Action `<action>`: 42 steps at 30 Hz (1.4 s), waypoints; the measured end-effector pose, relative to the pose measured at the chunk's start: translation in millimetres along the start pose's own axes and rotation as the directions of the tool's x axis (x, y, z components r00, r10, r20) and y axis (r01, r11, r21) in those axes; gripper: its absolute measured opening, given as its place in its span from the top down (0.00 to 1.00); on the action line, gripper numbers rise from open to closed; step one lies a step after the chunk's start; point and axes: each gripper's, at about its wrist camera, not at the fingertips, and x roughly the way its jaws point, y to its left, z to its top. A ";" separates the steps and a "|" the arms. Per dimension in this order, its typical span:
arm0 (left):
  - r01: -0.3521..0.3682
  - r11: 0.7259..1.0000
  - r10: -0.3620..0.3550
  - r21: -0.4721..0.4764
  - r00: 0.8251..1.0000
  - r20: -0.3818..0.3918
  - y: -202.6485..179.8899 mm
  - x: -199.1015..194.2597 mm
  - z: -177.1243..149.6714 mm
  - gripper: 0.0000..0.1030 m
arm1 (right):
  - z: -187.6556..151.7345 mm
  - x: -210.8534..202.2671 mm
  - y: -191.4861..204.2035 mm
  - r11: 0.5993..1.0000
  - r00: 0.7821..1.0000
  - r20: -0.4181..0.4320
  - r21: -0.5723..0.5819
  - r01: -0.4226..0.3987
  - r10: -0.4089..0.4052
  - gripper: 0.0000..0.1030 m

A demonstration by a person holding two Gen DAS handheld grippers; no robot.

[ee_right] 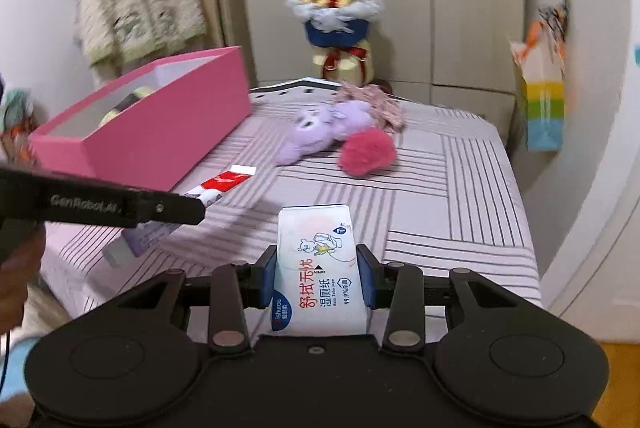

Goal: Organize soft objects
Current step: 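Carry the toothpaste with the left gripper while the right gripper carries the wipes over the box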

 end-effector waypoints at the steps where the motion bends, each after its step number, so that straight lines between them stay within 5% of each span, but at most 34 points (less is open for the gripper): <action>1: -0.001 1.000 0.001 -0.001 1.000 -0.007 0.9 -5.1 -1.8 0.77 | 2.2 -4.2 4.7 1.000 1.000 -0.012 -0.015 -0.007 0.006 0.56; 14: 0.112 0.993 -0.114 -0.034 0.992 -0.053 31.3 -87.9 -2.6 0.77 | 45.3 -42.1 36.2 0.971 0.970 -0.097 -0.059 -0.231 0.224 0.56; 24: 0.008 1.000 -0.007 -0.013 0.999 0.047 62.2 -125.0 34.0 0.77 | 96.3 -44.0 63.2 0.945 0.950 -0.021 -0.099 -0.313 0.312 0.56; 29: -0.052 0.998 0.055 -0.047 0.996 0.068 88.2 -115.9 61.5 0.77 | 124.2 -17.9 83.7 0.923 0.932 0.015 -0.145 -0.356 0.362 0.56; 37: -0.135 0.984 0.137 -0.113 0.991 0.009 130.2 -56.9 114.2 0.77 | 186.0 49.9 118.7 0.915 0.935 0.074 -0.248 -0.320 0.347 0.56; 42: -0.151 0.975 0.142 -0.165 0.988 -0.060 155.7 -12.4 131.8 0.77 | 214.8 112.2 122.4 0.919 0.940 -0.010 -0.204 -0.337 0.342 0.56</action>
